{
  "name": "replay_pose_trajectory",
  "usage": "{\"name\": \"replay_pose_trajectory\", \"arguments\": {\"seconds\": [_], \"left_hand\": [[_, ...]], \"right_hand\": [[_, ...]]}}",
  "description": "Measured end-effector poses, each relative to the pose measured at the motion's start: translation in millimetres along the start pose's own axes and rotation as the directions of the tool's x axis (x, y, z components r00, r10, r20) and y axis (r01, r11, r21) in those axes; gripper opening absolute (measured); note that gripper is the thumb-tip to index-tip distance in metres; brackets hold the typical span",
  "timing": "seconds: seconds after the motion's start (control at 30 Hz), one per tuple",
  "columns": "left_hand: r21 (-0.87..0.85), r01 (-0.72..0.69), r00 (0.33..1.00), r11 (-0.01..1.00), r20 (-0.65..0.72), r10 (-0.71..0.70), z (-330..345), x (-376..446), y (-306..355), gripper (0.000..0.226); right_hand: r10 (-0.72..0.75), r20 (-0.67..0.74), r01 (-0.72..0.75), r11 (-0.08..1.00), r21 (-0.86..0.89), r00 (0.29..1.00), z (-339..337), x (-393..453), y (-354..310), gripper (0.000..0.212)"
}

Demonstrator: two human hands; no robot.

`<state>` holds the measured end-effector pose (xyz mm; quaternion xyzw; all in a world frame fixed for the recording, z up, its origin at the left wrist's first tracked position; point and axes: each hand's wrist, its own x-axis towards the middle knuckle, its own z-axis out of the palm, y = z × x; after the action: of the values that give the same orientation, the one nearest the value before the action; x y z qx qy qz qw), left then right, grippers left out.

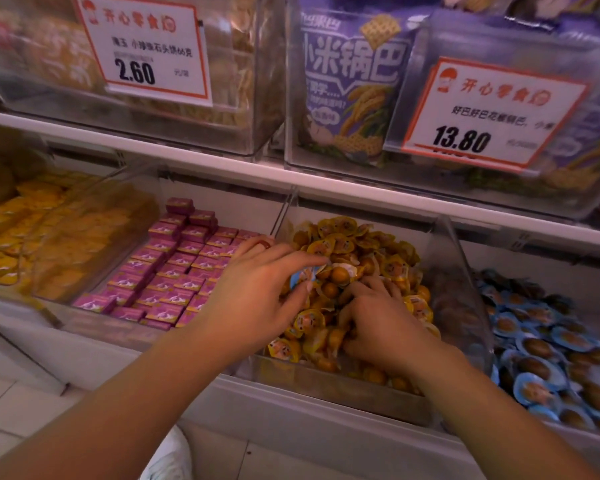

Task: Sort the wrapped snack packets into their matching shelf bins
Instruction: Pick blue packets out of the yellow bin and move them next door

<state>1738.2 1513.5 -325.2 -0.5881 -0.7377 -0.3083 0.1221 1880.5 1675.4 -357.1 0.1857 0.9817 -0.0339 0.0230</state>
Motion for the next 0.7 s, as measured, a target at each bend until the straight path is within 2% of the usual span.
{"name": "replay_pose_trajectory", "arguments": {"seconds": [0.13, 0.2, 0.23, 0.3, 0.37, 0.4, 0.43, 0.5, 0.6, 0.7], "left_hand": [[-0.077, 0.012, 1.0, 0.997, -0.028, -0.014, -2.4, 2.0, 0.5, 0.032], [-0.104, 0.014, 0.999, 0.994, -0.032, -0.018, -2.9, 2.7, 2.1, 0.033], [-0.102, 0.01, 1.0, 0.995, -0.028, -0.013, -2.5, 2.8, 3.0, 0.033], [-0.076, 0.002, 1.0, 0.997, -0.016, -0.003, -1.5, 2.6, 4.2, 0.033], [-0.062, 0.005, 1.0, 0.998, -0.006, -0.005, -1.1, 2.7, 4.2, 0.032], [-0.061, 0.007, 1.0, 0.998, -0.005, -0.007, -0.8, 2.9, 4.0, 0.032], [-0.06, 0.007, 1.0, 0.998, -0.006, -0.008, -0.3, 2.9, 3.9, 0.033], [-0.055, 0.007, 1.0, 0.998, -0.01, -0.007, 0.5, 2.8, 4.0, 0.033], [-0.05, 0.01, 1.0, 0.999, -0.011, -0.011, 1.0, 2.5, 3.8, 0.033], [-0.058, 0.009, 1.0, 0.998, -0.012, -0.01, 0.9, 1.4, 2.9, 0.032]], "right_hand": [[0.143, -0.258, -0.021, 0.906, 0.422, 0.956, -10.6, 1.9, 4.1, 0.004], [0.21, -0.306, -0.034, 0.87, 0.492, 0.929, -17.3, -0.7, 7.0, 0.009], [0.19, -0.291, -0.048, 0.901, 0.432, 0.938, -20.9, -3.0, 8.9, 0.011], [0.065, -0.148, -0.046, 0.991, 0.127, 0.987, -24.6, -7.5, 10.2, 0.025], [-0.046, 0.002, 0.046, 0.983, -0.177, 0.999, -22.7, -10.0, 3.3, 0.035], [-0.096, 0.026, 0.099, 0.962, -0.256, 0.995, -20.7, -11.2, -2.1, 0.035], [-0.13, 0.036, 0.135, 0.95, -0.283, 0.991, -19.2, -11.9, -8.4, 0.034], [-0.13, 0.082, 0.145, 0.965, -0.219, 0.988, -16.2, -12.5, -18.0, 0.038], [-0.058, 0.225, 0.093, 0.984, -0.151, 0.973, -12.3, -11.1, -19.7, 0.062], [-0.045, 0.212, 0.067, 0.993, -0.097, 0.976, -7.7, -12.4, -14.6, 0.072]]}}
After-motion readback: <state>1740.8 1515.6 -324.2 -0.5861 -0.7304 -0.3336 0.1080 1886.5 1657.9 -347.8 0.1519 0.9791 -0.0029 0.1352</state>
